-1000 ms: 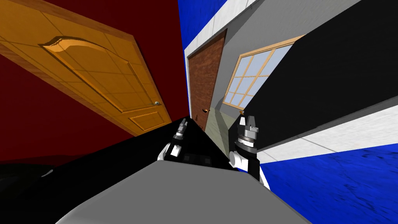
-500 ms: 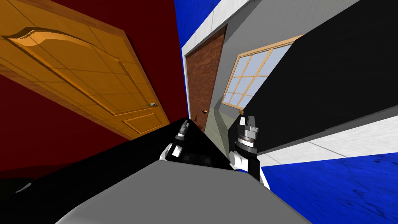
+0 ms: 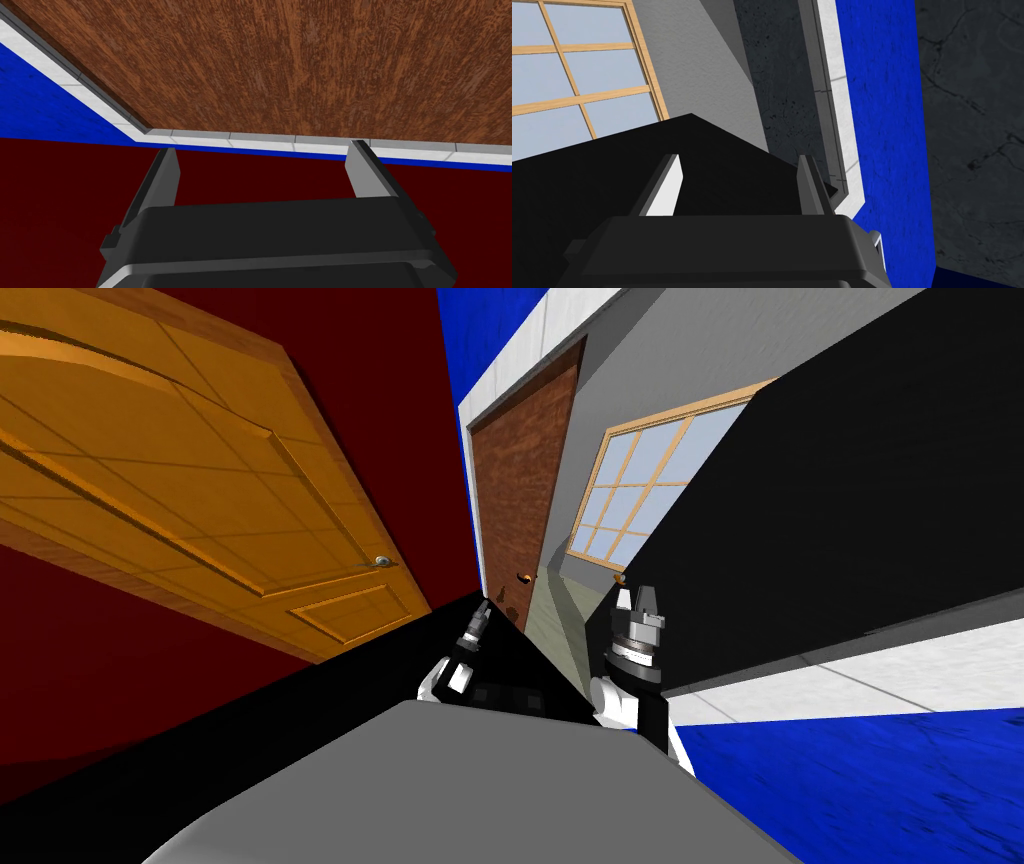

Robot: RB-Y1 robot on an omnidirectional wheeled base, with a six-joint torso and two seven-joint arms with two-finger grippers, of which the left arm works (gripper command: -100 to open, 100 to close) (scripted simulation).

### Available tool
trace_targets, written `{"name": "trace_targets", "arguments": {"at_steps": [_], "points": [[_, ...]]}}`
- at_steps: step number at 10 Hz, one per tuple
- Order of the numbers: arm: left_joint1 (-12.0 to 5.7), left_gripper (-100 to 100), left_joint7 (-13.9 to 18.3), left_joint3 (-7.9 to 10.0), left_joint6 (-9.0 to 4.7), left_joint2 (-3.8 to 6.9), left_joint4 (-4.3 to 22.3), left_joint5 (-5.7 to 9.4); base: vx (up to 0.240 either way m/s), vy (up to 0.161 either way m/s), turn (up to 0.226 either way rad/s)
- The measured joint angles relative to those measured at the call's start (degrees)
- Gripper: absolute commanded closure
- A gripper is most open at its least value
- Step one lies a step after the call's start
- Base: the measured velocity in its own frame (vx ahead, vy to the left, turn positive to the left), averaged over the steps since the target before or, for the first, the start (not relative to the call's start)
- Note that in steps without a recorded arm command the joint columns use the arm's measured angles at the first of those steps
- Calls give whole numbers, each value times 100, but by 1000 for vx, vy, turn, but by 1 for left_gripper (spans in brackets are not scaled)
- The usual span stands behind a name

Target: Push the door open

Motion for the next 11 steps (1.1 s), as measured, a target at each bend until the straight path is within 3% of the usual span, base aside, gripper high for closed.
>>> {"name": "trace_targets", "arguments": {"at_steps": [2,11], "points": [[-68,-100,44,-48,-45,21,198,-10,82,37,-43],[-507,-100,147,-316,-263,-61,1281,-96,101,46,-65]]}}
